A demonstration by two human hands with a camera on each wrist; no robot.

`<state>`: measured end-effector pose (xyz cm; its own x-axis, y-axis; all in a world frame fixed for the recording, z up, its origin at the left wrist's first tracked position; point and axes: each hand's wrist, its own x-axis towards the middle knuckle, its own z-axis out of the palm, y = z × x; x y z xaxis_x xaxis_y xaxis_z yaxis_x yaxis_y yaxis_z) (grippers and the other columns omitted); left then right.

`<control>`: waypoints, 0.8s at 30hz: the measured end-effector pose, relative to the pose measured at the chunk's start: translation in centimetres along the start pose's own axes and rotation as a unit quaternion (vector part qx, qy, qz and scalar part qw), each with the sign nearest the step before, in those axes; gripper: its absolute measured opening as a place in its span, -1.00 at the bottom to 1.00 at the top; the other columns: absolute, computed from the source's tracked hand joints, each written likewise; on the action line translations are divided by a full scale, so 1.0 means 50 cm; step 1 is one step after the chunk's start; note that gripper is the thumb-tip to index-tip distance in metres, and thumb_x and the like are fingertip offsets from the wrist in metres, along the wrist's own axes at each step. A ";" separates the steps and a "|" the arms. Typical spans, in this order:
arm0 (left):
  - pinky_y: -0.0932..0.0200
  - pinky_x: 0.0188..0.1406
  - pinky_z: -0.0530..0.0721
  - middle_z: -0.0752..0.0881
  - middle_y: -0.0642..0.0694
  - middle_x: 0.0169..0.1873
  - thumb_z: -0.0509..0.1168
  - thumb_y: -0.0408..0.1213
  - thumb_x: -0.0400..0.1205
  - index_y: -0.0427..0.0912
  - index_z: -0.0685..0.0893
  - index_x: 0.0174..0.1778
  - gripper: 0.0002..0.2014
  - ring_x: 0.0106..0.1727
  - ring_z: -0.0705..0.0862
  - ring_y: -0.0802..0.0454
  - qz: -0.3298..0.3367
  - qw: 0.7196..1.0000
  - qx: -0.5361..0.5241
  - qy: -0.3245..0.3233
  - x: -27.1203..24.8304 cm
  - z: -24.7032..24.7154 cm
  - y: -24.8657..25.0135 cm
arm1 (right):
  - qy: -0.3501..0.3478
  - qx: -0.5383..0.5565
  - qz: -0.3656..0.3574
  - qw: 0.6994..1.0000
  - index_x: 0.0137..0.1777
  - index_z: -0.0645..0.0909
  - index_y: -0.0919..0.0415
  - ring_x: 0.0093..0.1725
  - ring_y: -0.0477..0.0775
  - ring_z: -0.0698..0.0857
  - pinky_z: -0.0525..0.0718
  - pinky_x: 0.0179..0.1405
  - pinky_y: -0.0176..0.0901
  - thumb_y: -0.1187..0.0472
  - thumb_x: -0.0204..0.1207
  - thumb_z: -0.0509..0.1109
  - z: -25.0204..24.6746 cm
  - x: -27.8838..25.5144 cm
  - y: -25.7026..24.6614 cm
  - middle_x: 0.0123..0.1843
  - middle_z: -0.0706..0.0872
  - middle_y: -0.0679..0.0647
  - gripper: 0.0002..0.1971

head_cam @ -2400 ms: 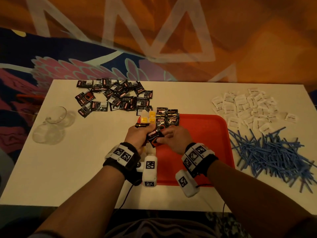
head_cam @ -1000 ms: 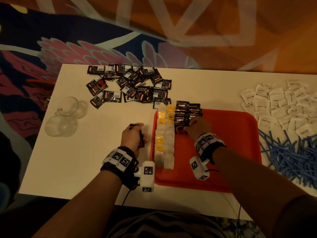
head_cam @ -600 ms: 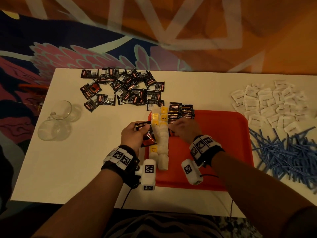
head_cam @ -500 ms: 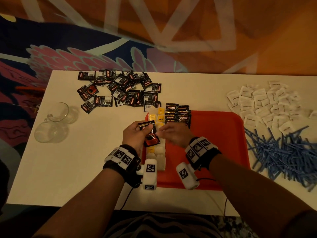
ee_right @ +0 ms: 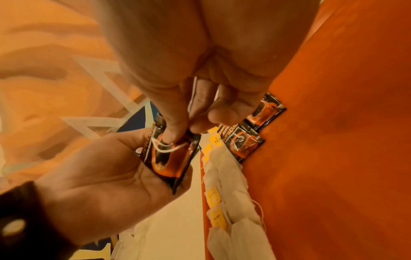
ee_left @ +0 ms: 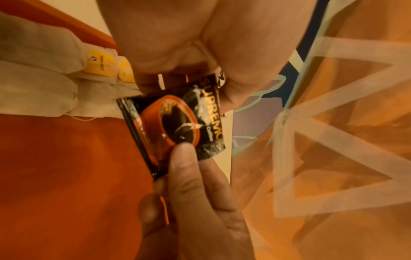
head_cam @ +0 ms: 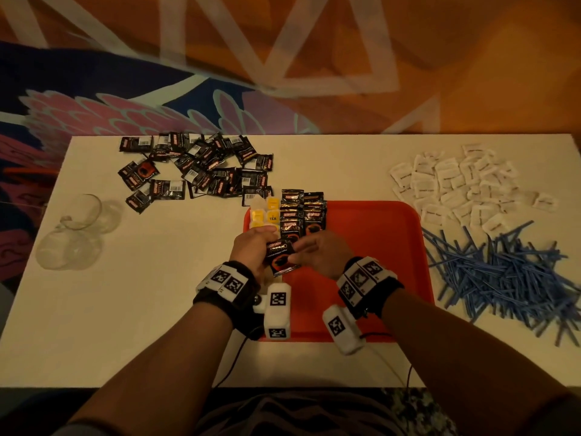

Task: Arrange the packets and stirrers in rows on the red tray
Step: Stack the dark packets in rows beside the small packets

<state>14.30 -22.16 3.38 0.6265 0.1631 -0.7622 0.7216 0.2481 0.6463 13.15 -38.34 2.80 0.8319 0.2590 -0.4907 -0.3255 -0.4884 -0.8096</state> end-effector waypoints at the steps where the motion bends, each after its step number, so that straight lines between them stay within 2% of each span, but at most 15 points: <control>1: -0.08 -0.02 0.76 0.78 -0.29 0.07 0.34 -0.49 0.60 -0.20 0.77 0.00 -0.83 0.06 0.78 -0.24 0.004 1.000 0.005 0.004 0.005 0.004 -0.004 | 0.010 0.005 0.007 1.000 0.06 0.78 0.19 -0.06 -0.12 0.75 0.58 -0.16 -0.39 0.17 0.44 0.58 -0.002 0.002 0.006 -0.01 0.82 0.03 -0.78; 3: -0.02 -0.06 0.74 0.79 -0.23 0.07 0.33 -0.37 0.65 -0.16 0.76 0.06 -0.86 0.06 0.78 -0.16 0.018 0.999 0.022 0.013 0.011 0.012 -0.009 | 0.032 0.001 0.025 0.999 0.06 0.77 0.18 -0.09 -0.15 0.72 0.56 -0.20 -0.38 0.15 0.46 0.57 -0.008 0.012 0.019 -0.04 0.79 -0.03 -0.79; 5: -0.03 0.03 0.73 0.80 -0.15 0.06 0.24 -0.11 0.72 -0.08 0.73 0.10 -0.80 0.05 0.77 -0.09 0.054 0.994 0.087 0.035 0.015 0.022 -0.008 | 0.055 -0.034 0.053 0.996 0.04 0.72 0.11 -0.13 -0.22 0.67 0.50 -0.29 -0.44 0.09 0.51 0.52 -0.019 0.028 0.038 -0.07 0.73 -0.11 -0.83; 6: -0.06 0.14 0.70 0.79 -0.09 0.06 0.18 0.00 0.73 -0.02 0.72 0.11 -0.73 0.06 0.75 -0.07 0.090 0.982 0.161 0.048 0.019 0.024 -0.007 | 0.068 -0.055 0.068 0.994 0.03 0.69 0.06 -0.13 -0.23 0.66 0.48 -0.33 -0.45 0.04 0.53 0.48 -0.027 0.036 0.050 -0.05 0.73 -0.13 -0.84; 7: -0.04 0.23 0.65 0.76 -0.05 0.07 0.16 0.04 0.72 0.02 0.71 0.13 -0.71 0.09 0.71 -0.07 0.139 0.956 0.253 0.053 0.022 0.023 -0.007 | 0.081 -0.069 0.085 0.991 0.04 0.67 0.04 -0.15 -0.23 0.65 0.47 -0.35 -0.44 0.01 0.54 0.46 -0.035 0.045 0.063 -0.03 0.73 -0.13 -0.83; 8: -0.01 0.28 0.59 0.73 -0.03 0.07 0.17 -0.01 0.73 0.03 0.71 0.20 -0.72 0.14 0.66 -0.08 0.188 0.915 0.353 0.048 0.025 0.021 -0.009 | 0.093 -0.075 0.105 0.987 0.08 0.67 0.05 -0.15 -0.24 0.64 0.48 -0.36 -0.44 0.00 0.54 0.45 -0.043 0.052 0.076 -0.01 0.73 -0.13 -0.81; 9: -0.06 0.32 0.55 0.71 -0.09 0.14 0.18 -0.09 0.74 0.04 0.70 0.28 -0.72 0.22 0.61 -0.12 0.229 0.858 0.458 0.040 0.029 0.018 -0.013 | 0.102 -0.078 0.126 0.984 0.12 0.67 0.05 -0.14 -0.22 0.63 0.51 -0.33 -0.42 0.00 0.54 0.46 -0.050 0.058 0.087 0.00 0.73 -0.13 -0.77; 11: -0.13 0.36 0.46 0.60 -0.11 0.32 0.19 -0.15 0.72 0.12 0.64 0.41 -0.66 0.39 0.44 -0.19 0.271 0.738 0.618 0.021 0.033 0.017 -0.022 | 0.114 -0.079 0.157 0.978 0.17 0.67 0.08 -0.05 -0.14 0.67 0.64 -0.13 -0.33 0.02 0.53 0.48 -0.063 0.070 0.108 0.05 0.75 -0.10 -0.73; 12: -0.14 0.36 0.40 0.55 -0.09 0.39 0.18 -0.14 0.71 0.18 0.60 0.44 -0.63 0.43 0.37 -0.19 0.278 0.696 0.661 0.017 0.031 0.020 -0.023 | 0.117 -0.078 0.166 0.976 0.17 0.68 0.10 -0.01 -0.12 0.68 0.67 -0.05 -0.28 0.03 0.53 0.49 -0.066 0.075 0.116 0.08 0.76 -0.08 -0.73; 13: -0.15 0.37 0.37 0.51 -0.08 0.43 0.17 -0.13 0.71 0.22 0.58 0.46 -0.61 0.45 0.33 -0.18 0.276 0.673 0.686 0.010 0.036 0.020 -0.028 | 0.119 -0.077 0.174 0.975 0.17 0.68 0.10 0.00 -0.11 0.68 0.66 -0.04 -0.29 0.04 0.53 0.49 -0.067 0.081 0.120 0.09 0.76 -0.06 -0.73; 15: -0.17 0.38 0.34 0.46 -0.07 0.46 0.15 -0.13 0.69 0.27 0.54 0.48 -0.58 0.46 0.30 -0.19 0.264 0.645 0.717 -0.005 0.038 0.024 -0.029 | 0.119 -0.078 0.182 0.973 0.17 0.68 0.11 0.00 -0.12 0.65 0.59 -0.12 -0.37 0.05 0.53 0.49 -0.066 0.090 0.125 0.11 0.76 -0.05 -0.73; 18: -0.18 0.37 0.31 0.46 -0.08 0.45 0.14 -0.14 0.68 0.29 0.54 0.47 -0.56 0.42 0.31 -0.22 0.260 0.622 0.738 -0.020 0.038 0.031 -0.030 | 0.117 -0.079 0.184 0.973 0.18 0.68 0.12 -0.02 -0.13 0.61 0.42 -0.36 -0.46 0.06 0.52 0.50 -0.061 0.102 0.124 0.13 0.74 -0.05 -0.72; 21: -0.18 0.35 0.29 0.47 -0.08 0.43 0.14 -0.14 0.68 0.27 0.56 0.46 -0.57 0.40 0.31 -0.23 0.262 0.615 0.743 -0.021 0.041 0.038 -0.031 | 0.117 -0.090 0.180 0.972 0.16 0.68 0.10 -0.03 -0.15 0.60 0.33 -0.42 -0.49 0.04 0.51 0.51 -0.056 0.112 0.122 0.11 0.73 -0.06 -0.73; 24: -0.18 0.34 0.30 0.48 -0.09 0.43 0.14 -0.13 0.68 0.23 0.57 0.45 -0.59 0.39 0.31 -0.24 0.262 0.613 0.745 -0.019 0.049 0.041 -0.031 | 0.125 -0.080 0.190 0.970 0.09 0.67 0.07 -0.13 -0.21 0.59 0.33 -0.45 -0.50 0.06 0.48 0.54 -0.055 0.121 0.125 0.05 0.73 -0.08 -0.76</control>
<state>15.32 -24.09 0.62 0.8736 -0.1811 -0.4518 -0.1310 -0.9814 0.1400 17.37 -42.11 -4.32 0.7545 -0.1656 -0.6351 -0.5731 -0.6378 -0.5145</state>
